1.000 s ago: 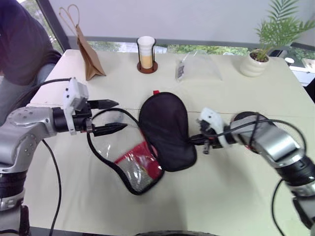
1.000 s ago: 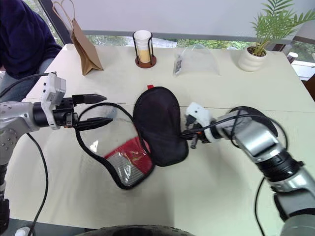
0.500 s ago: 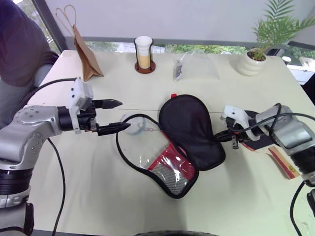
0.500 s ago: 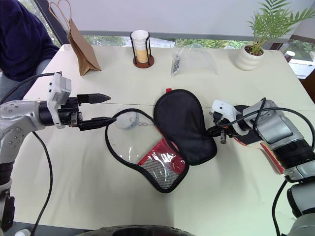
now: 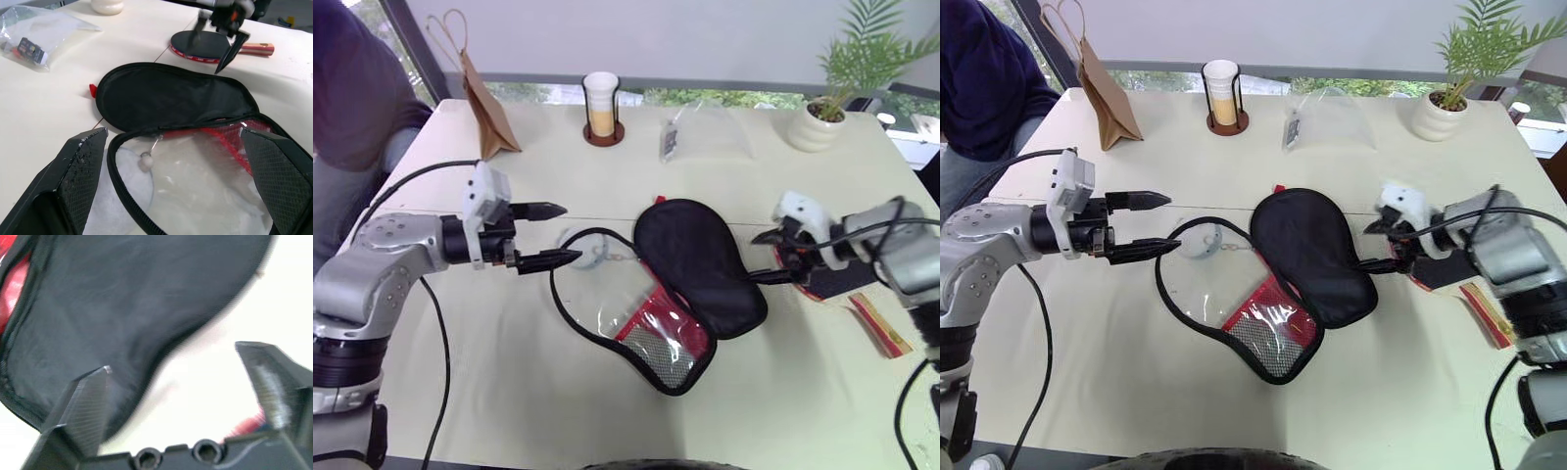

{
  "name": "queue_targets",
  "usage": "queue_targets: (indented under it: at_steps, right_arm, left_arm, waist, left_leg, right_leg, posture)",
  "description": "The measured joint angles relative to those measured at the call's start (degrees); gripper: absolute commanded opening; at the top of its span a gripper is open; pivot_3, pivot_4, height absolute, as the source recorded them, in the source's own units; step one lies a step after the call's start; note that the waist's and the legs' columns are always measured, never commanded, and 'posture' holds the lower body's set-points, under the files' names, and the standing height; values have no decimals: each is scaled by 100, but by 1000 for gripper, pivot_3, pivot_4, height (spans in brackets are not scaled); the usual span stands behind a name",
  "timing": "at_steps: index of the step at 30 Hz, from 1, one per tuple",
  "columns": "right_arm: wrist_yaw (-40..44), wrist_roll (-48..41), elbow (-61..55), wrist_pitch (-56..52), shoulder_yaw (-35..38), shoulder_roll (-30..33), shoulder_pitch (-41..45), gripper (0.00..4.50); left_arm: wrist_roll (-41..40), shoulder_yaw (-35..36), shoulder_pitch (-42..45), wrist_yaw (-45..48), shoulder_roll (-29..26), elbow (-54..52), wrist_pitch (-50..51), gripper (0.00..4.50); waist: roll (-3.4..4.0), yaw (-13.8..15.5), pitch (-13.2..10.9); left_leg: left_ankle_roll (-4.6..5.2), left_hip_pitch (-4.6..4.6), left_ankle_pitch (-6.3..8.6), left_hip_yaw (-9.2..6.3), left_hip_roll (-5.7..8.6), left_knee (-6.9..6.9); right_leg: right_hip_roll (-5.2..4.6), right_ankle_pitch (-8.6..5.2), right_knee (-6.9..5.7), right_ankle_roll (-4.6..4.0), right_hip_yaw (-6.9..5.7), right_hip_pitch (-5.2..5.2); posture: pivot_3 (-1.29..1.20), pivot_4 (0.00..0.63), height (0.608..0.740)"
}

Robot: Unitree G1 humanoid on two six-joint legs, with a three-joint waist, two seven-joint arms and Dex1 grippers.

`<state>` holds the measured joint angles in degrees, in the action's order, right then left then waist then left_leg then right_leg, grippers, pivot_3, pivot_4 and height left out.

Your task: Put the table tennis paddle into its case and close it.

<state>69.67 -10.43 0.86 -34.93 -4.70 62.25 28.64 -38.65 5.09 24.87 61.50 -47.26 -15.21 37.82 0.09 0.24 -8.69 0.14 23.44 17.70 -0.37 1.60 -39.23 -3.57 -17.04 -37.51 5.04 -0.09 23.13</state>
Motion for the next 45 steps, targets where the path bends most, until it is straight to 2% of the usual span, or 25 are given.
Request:
queue_targets:
  at_steps: [4, 6, 9, 12, 16, 19, 28, 31, 34, 35, 36, 42, 45]
  right_arm:
    - [-419, -162, -869, -691, 1455, 398, -1091, 4452]
    - [-515, -144, -1283, -967, 2315, 411, -2070, 4452]
    - [-594, 26, -1476, -1221, 3129, 324, -3361, 4452]
    - [-691, 76, -1523, -1320, 3677, 157, -3966, 4452]
    - [-760, 55, -1452, -1354, 4025, -26, -4441, 4452]
    - [-855, 23, -1220, -1337, 3947, -162, -4543, 4452]
    - [-1200, -120, -130, -1144, 3254, -274, -3677, 4452]
    - [-1229, -181, 52, -1098, 3046, -274, -3491, 3576]
    - [-1298, -227, 63, -1151, 2921, -274, -3483, 1887]
    - [-1307, -239, 57, -1177, 2921, -274, -3483, 1516]
    - [-1335, -255, 46, -1228, 2929, -263, -3482, 960]
    - [-1423, -351, -237, -1387, 2916, -259, -3576, 871]
    - [-1483, -509, -780, -1802, 3156, -259, -3687, 871]
  left_arm:
    - [56, -108, 104, 85, 81, 112, -76, 4500]
    - [89, -221, 219, 175, 158, 221, -117, 4500]
    - [181, -300, 315, 317, 209, 408, -230, 4500]
    - [226, -435, 421, 437, 298, 571, -312, 4500]
    - [321, -529, 575, 560, 376, 713, -402, 4500]
    - [370, -591, 607, 620, 395, 785, -462, 4500]
    - [446, -605, 678, 701, 400, 841, -491, 4500]
    - [445, -602, 675, 696, 395, 839, -491, 4500]
    - [445, -601, 672, 688, 382, 838, -491, 4500]
    - [445, -601, 672, 686, 381, 838, -491, 4500]
    - [445, -600, 671, 682, 380, 836, -491, 4500]
    - [444, -601, 674, 673, 381, 832, -488, 4500]
    - [449, -619, 709, 681, 439, 840, -489, 4500]
  waist:
    - [-1, 69, 0]
    - [-2, 110, 1]
    - [-1, 136, 2]
    - [0, 80, 2]
    - [-2, 39, 2]
    - [-2, 41, 2]
    - [-2, 41, 2]
    - [-2, 54, 2]
    - [-2, 48, 2]
    - [-2, 46, 2]
    - [-2, 45, 2]
    - [-1, 51, 2]
    - [0, 51, 2]
  left_leg:
    - [0, -2, 0, -1, -1, 0]
    - [5, -1, 3, -2, -1, 0]
    - [8, -7, 4, 3, 0, -2]
    - [24, -13, 13, 3, -1, 0]
    - [23, -16, 12, 4, -5, 1]
    - [26, -19, 14, 4, -5, 1]
    - [5, -21, 1, 4, -6, 1]
    - [6, -20, 1, 4, -5, -1]
    - [6, -20, 2, 4, -5, -1]
    - [6, -20, 1, 4, -5, -1]
    - [6, -21, 2, 4, -6, -1]
    - [8, -21, 3, 4, -8, -1]
    - [9, -19, 3, 4, -8, -1]
  right_leg:
    - [0, 0, 0, 0, 0, -5]
    - [0, 0, 7, 0, -1, -11]
    - [1, 1, 7, 1, 1, -18]
    - [5, 0, 7, 1, 1, -22]
    - [12, 0, 11, 1, 1, -28]
    - [13, 0, 13, 2, 0, -32]
    - [14, 0, 14, 2, 0, -34]
    - [14, 0, 14, 2, 0, -35]
    - [14, 0, 14, 2, 0, -35]
    - [14, 0, 14, 2, 0, -35]
    - [14, 0, 14, 2, 0, -35]
    - [16, 0, 14, 2, -1, -36]
    - [16, 0, 14, 2, 0, -34]
  posture:
    - [0, 150, 740]
    - [0, 150, 740]
    - [0, 150, 740]
    - [0, 150, 740]
    - [0, 150, 740]
    - [0, 150, 740]
    - [0, 150, 740]
    - [0, 150, 740]
    - [0, 150, 740]
    - [0, 150, 740]
    - [0, 150, 740]
    - [0, 150, 740]
    - [0, 150, 740]
